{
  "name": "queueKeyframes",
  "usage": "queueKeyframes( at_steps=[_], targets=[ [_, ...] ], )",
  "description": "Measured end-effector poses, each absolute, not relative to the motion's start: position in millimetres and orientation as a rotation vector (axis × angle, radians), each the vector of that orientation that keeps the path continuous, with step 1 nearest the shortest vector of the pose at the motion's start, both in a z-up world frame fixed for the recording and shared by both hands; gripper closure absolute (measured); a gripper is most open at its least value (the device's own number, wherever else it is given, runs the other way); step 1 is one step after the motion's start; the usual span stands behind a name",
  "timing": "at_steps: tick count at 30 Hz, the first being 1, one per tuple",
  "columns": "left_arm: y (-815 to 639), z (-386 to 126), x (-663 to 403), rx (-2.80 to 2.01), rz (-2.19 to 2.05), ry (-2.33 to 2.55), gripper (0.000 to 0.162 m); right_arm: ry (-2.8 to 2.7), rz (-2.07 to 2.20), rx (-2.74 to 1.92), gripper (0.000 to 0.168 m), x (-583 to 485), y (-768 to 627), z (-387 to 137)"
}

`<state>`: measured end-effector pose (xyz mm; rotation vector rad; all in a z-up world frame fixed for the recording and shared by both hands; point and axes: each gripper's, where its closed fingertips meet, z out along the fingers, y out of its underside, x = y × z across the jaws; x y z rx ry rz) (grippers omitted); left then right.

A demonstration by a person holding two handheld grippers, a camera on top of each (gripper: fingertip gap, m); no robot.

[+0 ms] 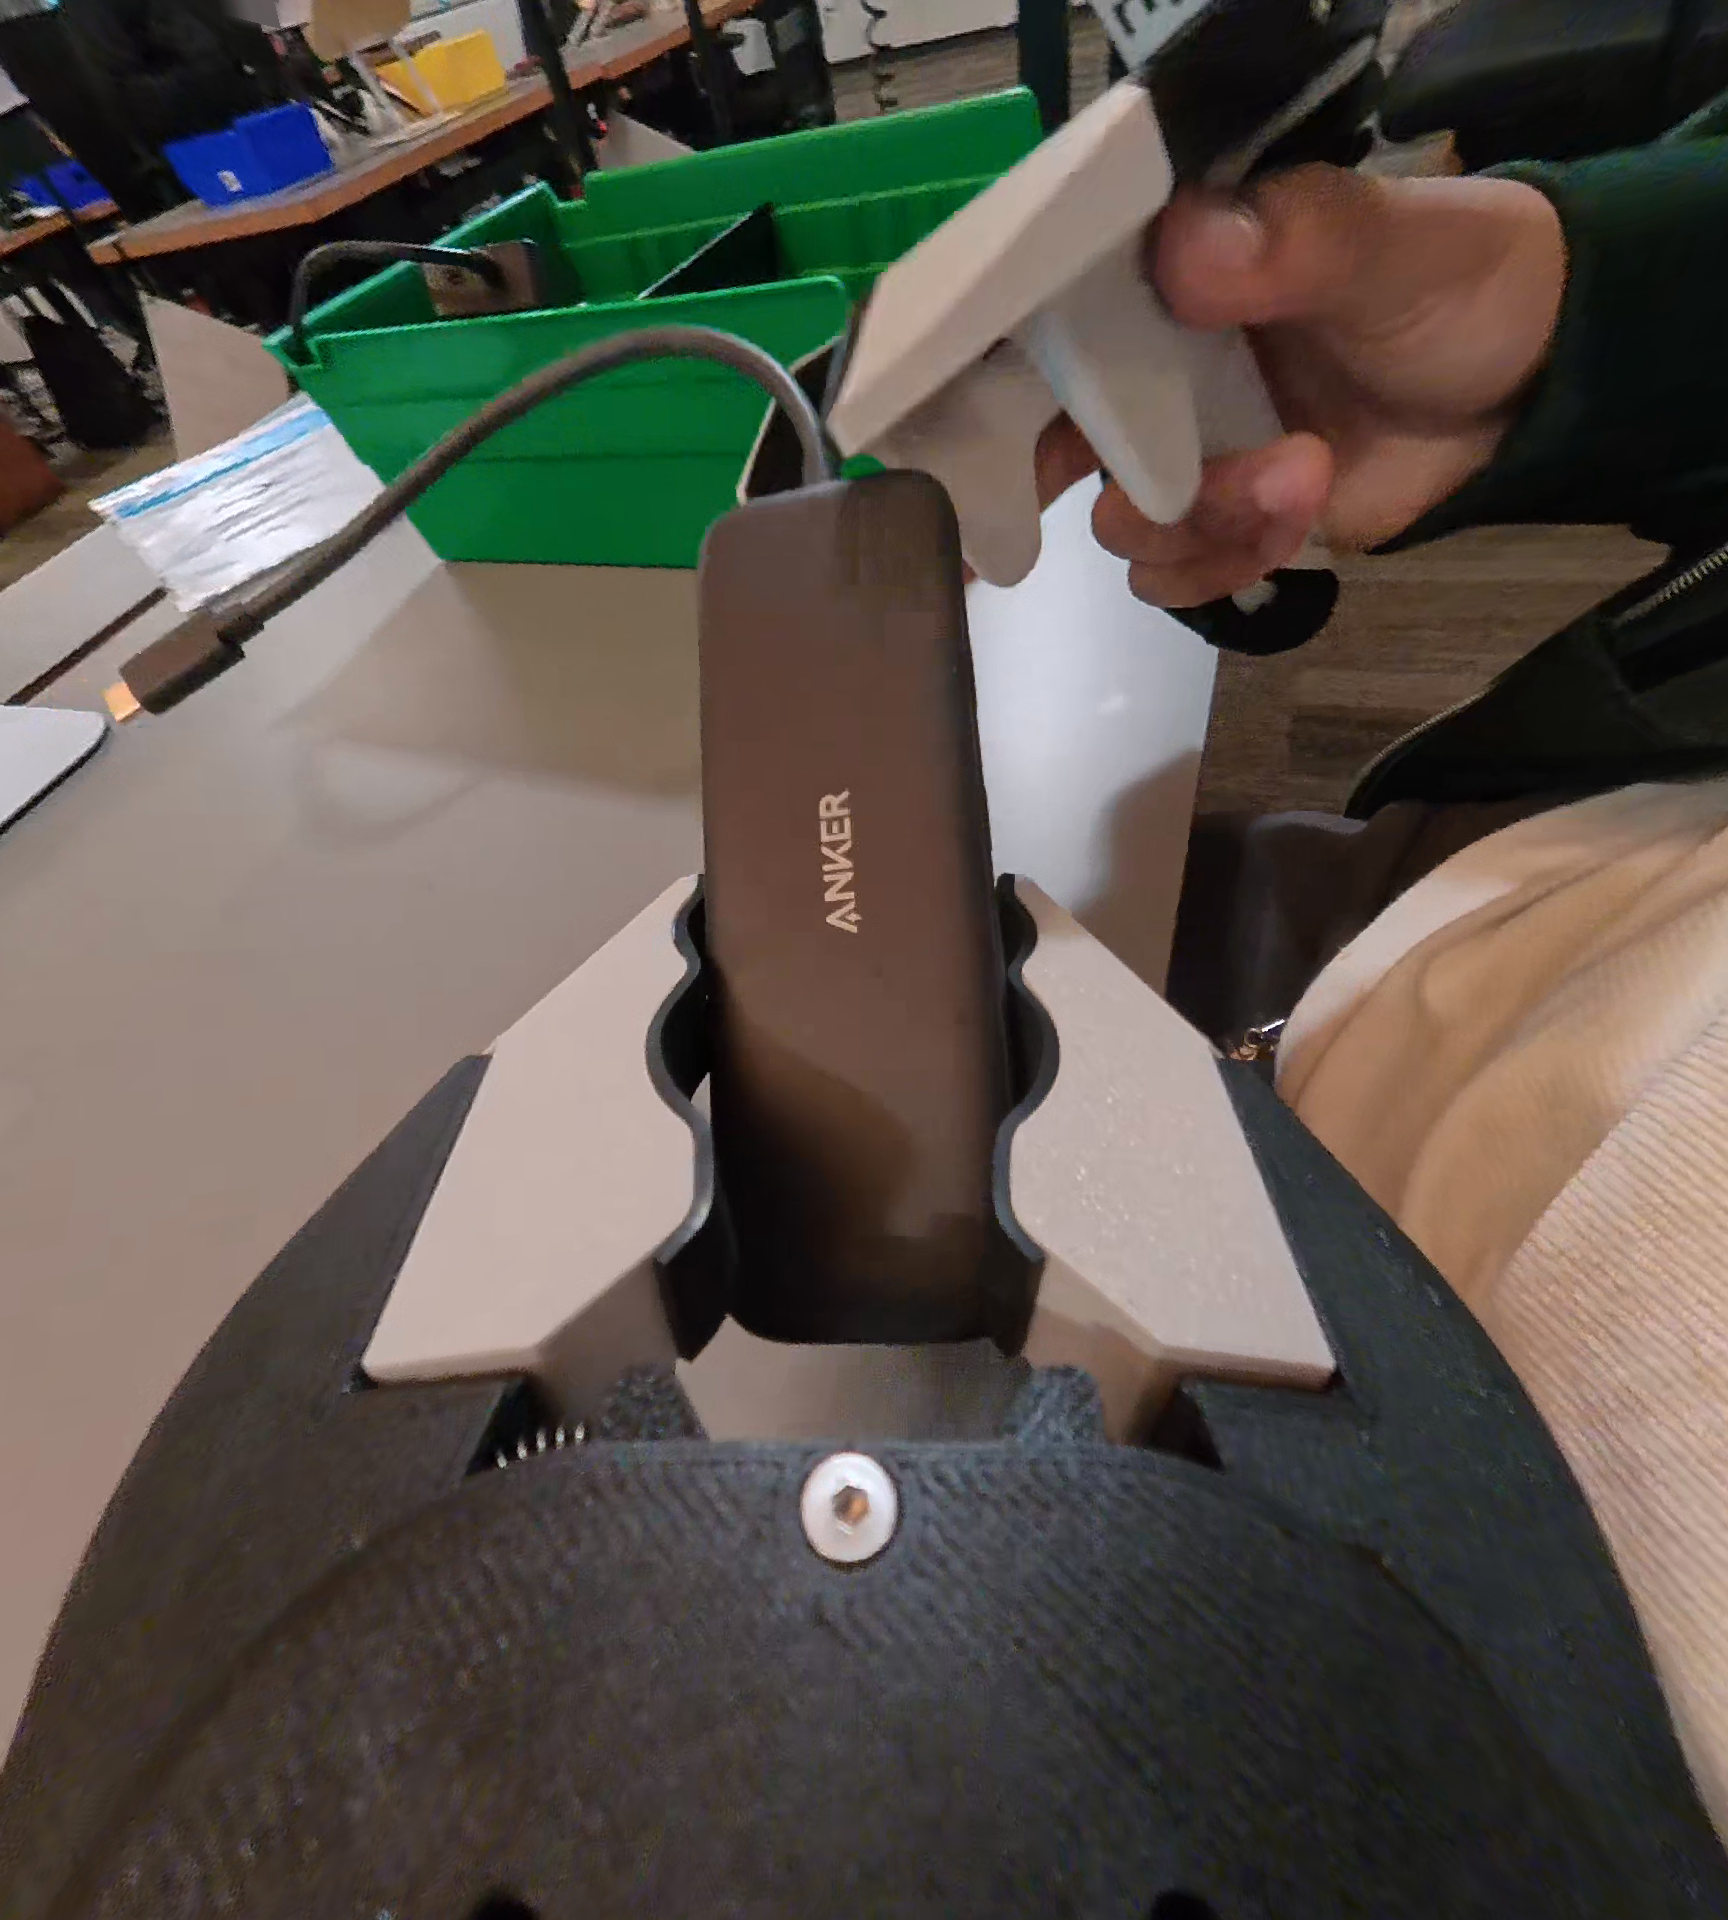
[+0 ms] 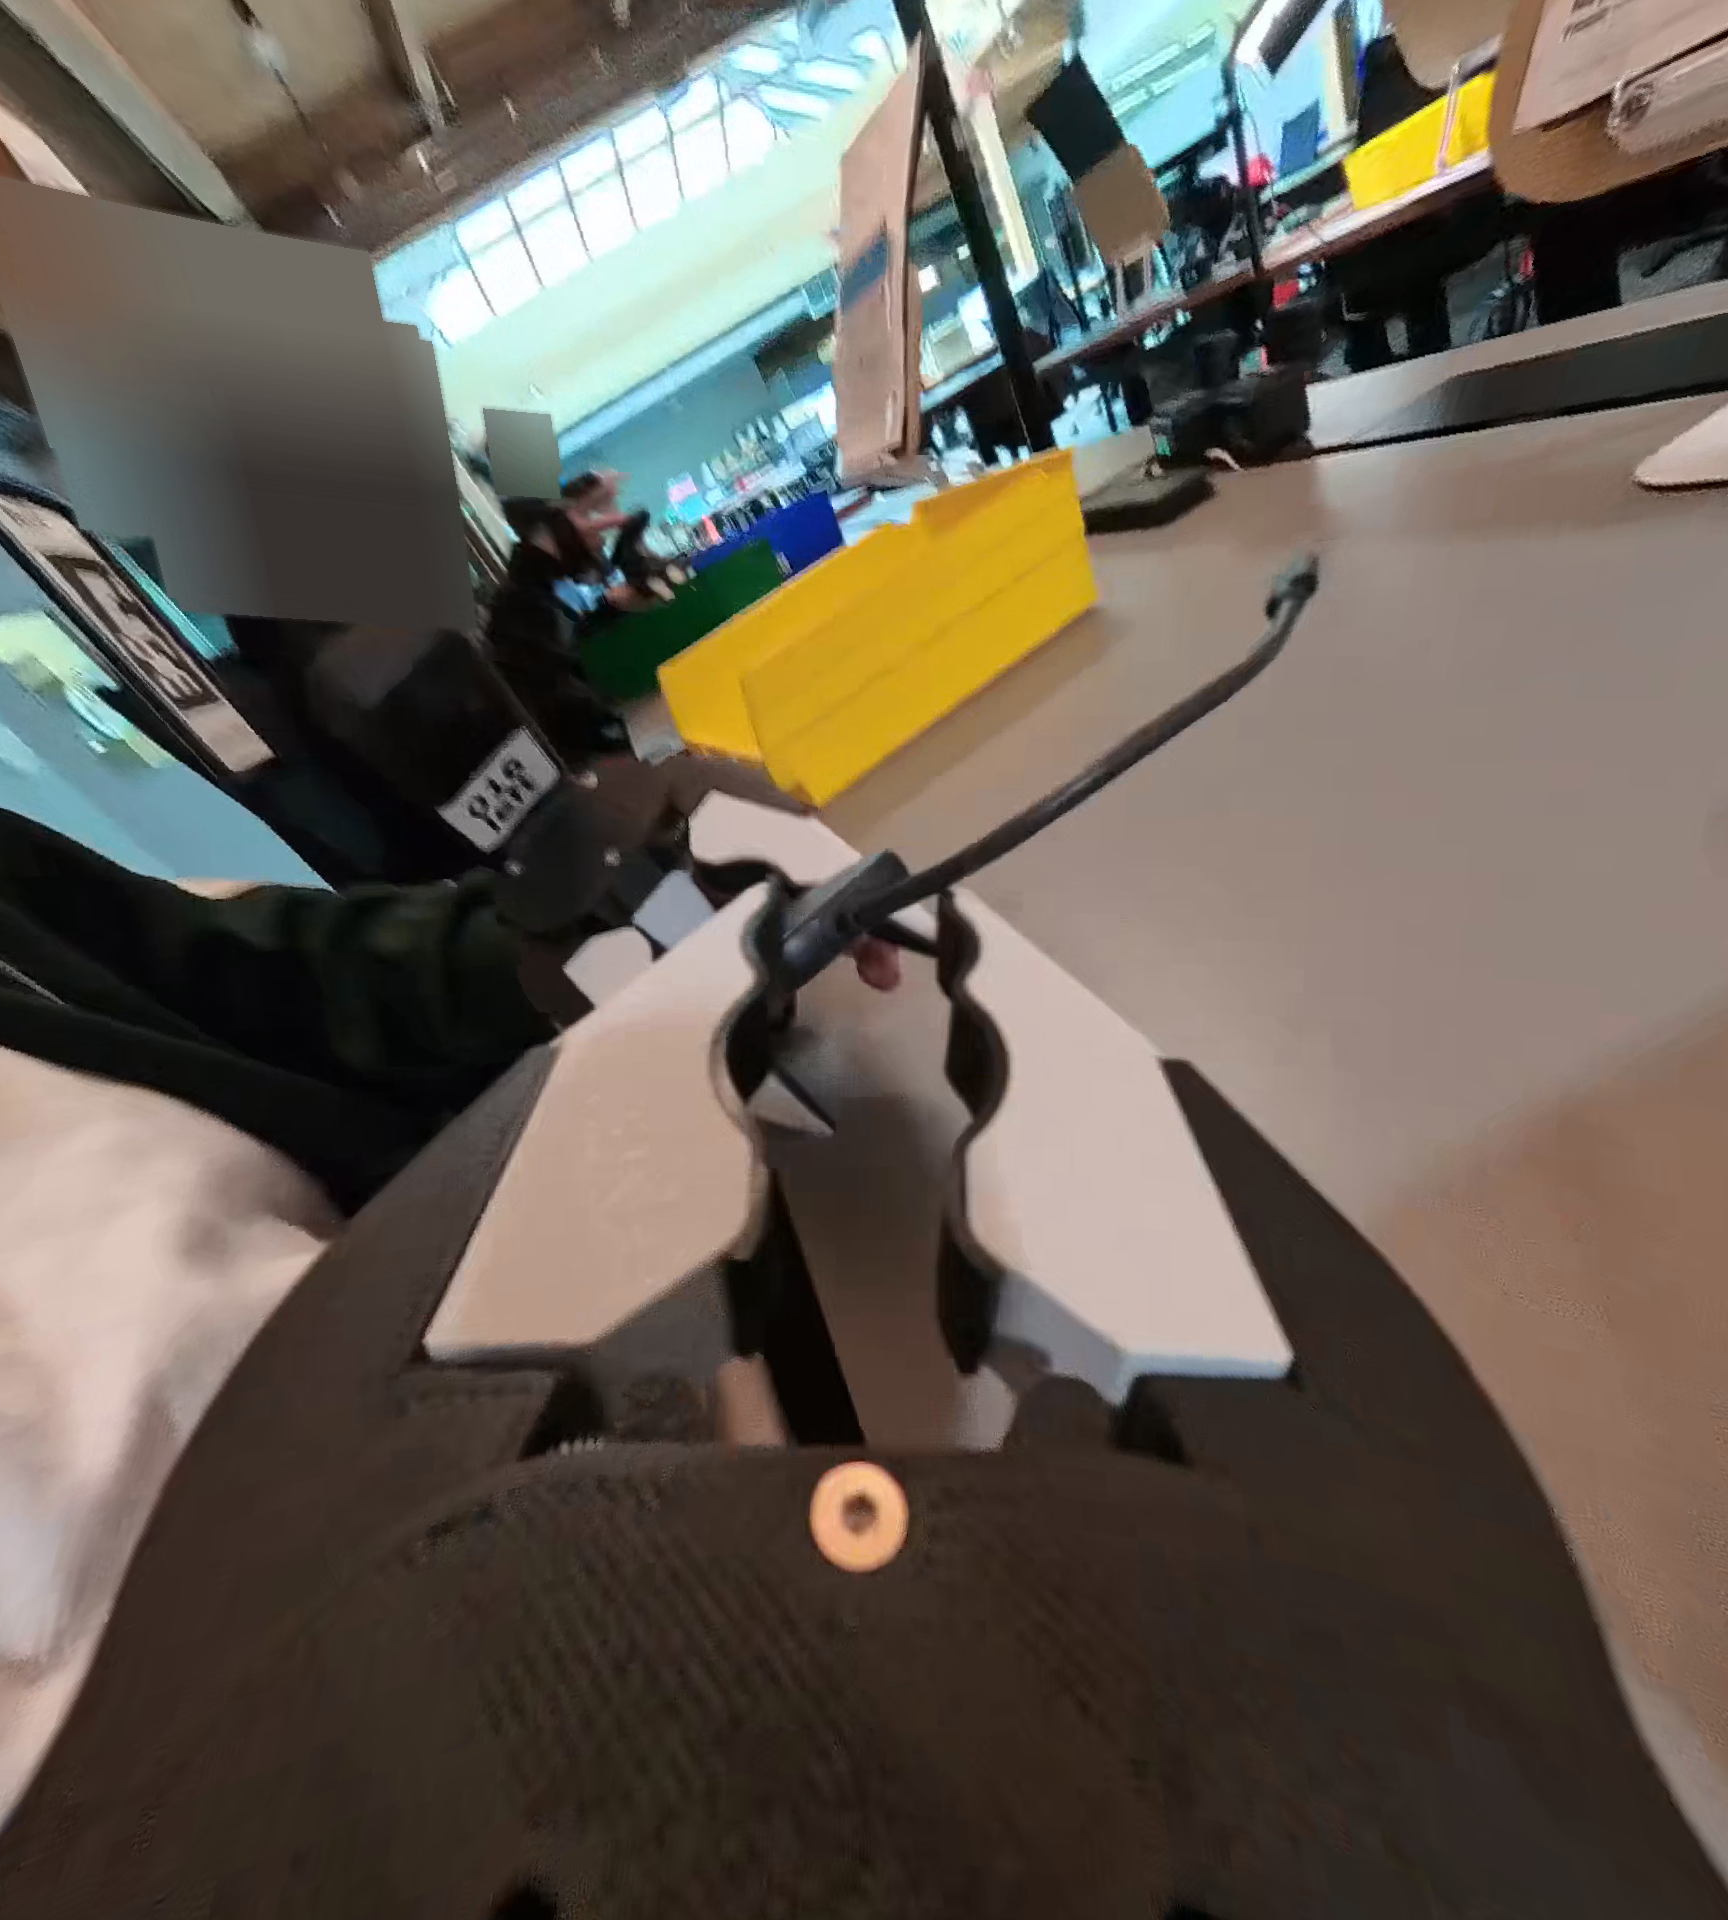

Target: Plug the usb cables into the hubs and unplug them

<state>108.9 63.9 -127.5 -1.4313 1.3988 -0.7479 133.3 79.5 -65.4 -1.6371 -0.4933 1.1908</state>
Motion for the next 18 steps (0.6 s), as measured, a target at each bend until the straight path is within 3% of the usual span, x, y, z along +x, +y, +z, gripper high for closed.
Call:
queueKeyframes(
  at_steps=[2, 9, 18],
  targets=[
    [61.0, -127.6, 110.3, -1.419, -0.753, 1.411, 0.110, -0.495, 1.216, -1.616, 0.155, 134.0, 77.0, -61.9],
    [68.8, -123.2, 109.0, -1.435, -0.747, 1.350, 0.115, -0.573, 1.073, -1.497, 0.166, 140.6, 70.1, -20.4],
    [83.2, -113.3, 101.9, -1.515, -0.860, 1.198, 0.120, -0.433, 0.437, -1.356, 0.165, 308.1, 116.6, 80.6]
  ],
)
